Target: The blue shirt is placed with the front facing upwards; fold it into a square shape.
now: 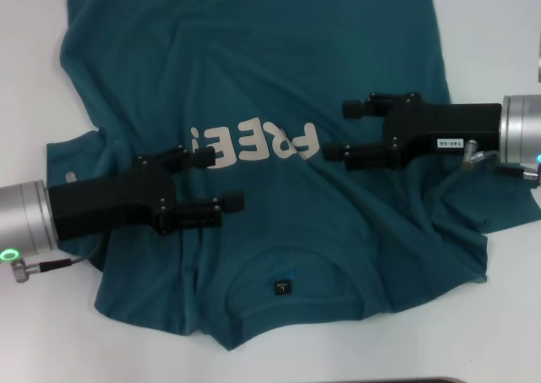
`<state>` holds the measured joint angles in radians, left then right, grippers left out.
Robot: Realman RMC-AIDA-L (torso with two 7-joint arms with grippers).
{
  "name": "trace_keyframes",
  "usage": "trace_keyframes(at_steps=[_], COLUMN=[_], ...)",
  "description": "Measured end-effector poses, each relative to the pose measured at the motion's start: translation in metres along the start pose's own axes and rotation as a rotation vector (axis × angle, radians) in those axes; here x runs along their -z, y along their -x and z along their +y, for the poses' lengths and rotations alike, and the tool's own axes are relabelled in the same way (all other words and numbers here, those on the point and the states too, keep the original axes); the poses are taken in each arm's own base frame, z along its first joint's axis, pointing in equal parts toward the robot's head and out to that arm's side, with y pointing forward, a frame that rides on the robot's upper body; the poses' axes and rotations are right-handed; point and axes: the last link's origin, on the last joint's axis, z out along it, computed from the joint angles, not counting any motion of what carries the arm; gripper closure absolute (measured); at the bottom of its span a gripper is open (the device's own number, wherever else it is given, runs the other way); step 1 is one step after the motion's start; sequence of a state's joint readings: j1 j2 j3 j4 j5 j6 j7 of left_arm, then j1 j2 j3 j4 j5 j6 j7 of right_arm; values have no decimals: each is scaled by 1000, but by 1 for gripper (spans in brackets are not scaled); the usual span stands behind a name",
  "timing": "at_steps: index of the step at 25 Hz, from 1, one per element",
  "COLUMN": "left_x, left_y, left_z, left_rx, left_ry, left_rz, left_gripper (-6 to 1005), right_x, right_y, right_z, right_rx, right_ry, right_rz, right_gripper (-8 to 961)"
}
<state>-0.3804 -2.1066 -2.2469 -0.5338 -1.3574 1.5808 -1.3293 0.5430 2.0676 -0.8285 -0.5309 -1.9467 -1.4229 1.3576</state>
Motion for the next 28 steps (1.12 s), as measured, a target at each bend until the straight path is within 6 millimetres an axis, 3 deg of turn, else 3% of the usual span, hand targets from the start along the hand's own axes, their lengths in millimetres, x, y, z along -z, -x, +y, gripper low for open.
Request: trace_keyframes(at_steps=[17, 22, 28], left_x=[2, 20, 41], left_y=[-1, -8, -11], left_z=[-3, -20, -28], left_rx=[40, 202, 278], left_ry=[-21, -143, -220], left_rz=[11, 94, 104], left_gripper=[50, 50, 49], right_x=[-1, -1, -1], right_y=[3, 4, 2], right_z=[-1, -3, -5], right_rx=[-24, -32, -42], right_ry=[-2, -22, -52], right_rz=[-6, -19, -25], right_gripper=[38, 38, 38])
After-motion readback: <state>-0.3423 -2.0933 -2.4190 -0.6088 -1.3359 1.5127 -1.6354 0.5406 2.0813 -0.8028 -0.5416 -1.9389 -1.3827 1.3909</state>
